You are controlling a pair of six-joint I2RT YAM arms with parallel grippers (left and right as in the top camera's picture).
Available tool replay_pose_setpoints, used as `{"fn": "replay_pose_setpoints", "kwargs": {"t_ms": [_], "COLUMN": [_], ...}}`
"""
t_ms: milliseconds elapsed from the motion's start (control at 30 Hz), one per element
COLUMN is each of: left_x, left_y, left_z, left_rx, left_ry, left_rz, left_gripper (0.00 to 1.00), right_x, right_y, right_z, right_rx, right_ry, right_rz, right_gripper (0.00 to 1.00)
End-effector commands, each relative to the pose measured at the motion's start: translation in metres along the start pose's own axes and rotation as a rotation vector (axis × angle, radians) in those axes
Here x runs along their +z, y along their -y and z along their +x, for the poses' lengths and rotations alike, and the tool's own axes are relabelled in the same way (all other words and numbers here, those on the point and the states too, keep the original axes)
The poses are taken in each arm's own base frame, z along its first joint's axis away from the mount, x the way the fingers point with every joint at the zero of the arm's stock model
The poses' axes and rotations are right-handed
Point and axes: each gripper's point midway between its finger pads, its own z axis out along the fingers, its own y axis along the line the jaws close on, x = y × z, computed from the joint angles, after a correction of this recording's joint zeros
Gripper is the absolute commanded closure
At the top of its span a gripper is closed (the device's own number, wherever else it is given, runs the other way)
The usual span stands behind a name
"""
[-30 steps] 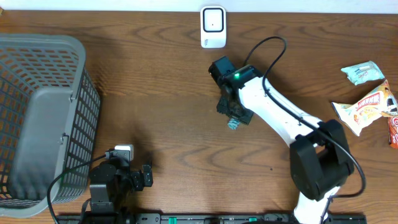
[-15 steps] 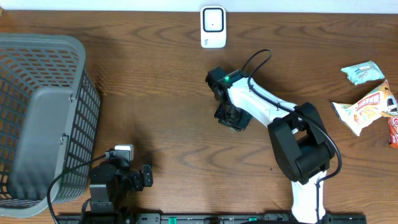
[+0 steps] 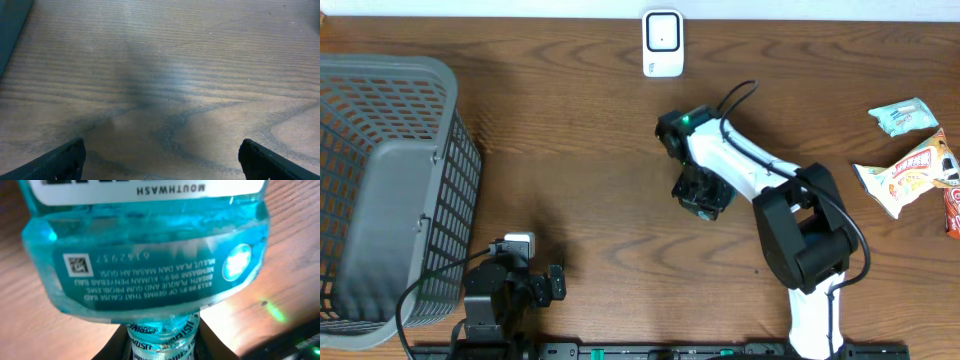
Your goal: Scan the item barcode
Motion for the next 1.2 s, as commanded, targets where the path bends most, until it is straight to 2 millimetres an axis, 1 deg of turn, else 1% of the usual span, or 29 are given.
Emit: {"fn": "replay_pose_setpoints", "kwargs": {"t_ms": [0,67,200,367,433,500,533,667,800,867,1067,1167], "left_x": [0.001,0.001,0.001,0.001,0.001,0.001,0.001,0.001,0.001,0.001,0.001,0.001], "left_y": [0.000,0.000,0.000,0.000,0.000,0.000,0.000,0.000,0.000,0.000,0.000,0.000], "left_z": [0.005,0.005,0.005,0.005,0.005,0.005,0.005,0.005,0.005,0.005,0.005,0.005], "left_rx": [0.008,0.008,0.008,0.008,0.008,0.008,0.008,0.008,0.008,0.008,0.008,0.008], "left_ry": [-0.016,-0.016,-0.016,-0.016,-0.016,-0.016,-0.016,-0.016,-0.016,-0.016,-0.016,-0.016], "left_rz": [0.001,0.001,0.001,0.001,0.001,0.001,0.001,0.001,0.001,0.001,0.001,0.001], "left_gripper": [0.02,0.02,0.02,0.02,0.02,0.02,0.02,0.02,0.02,0.02,0.02,0.02], "right_x": [-0.035,-0.051,-0.073,-0.082,-0.086,-0.092,-0.094,-0.096,-0.109,-0.111,-0.127,-0.133], "right_y": [-0.013,-0.012,-0.006,0.008,0.004,-0.002,-0.005,-0.005,-0.014,-0.014,-0.018,-0.015], "right_z": [0.010,0.019,0.038,0.068,0.077,0.086,0.089,0.088,0.097,0.097,0.102,0.101], "right_rx": [-0.173,-0.241,-0.329,-0.391,-0.445,-0.466,-0.463,-0.464,-0.485,-0.485,-0.485,-0.480], "right_ry": [-0.047,-0.075,-0.145,-0.297,-0.337,-0.379,-0.395,-0.408,-0.476,-0.479,-0.514,-0.499], "right_rz": [-0.119,-0.146,-0.178,-0.180,-0.229,-0.290,-0.309,-0.333,-0.453,-0.466,-0.564,-0.582], "right_gripper": [0.91,0.90,0.88,0.90,0.91,0.88,0.86,0.85,0.83,0.81,0.80,0.80]}}
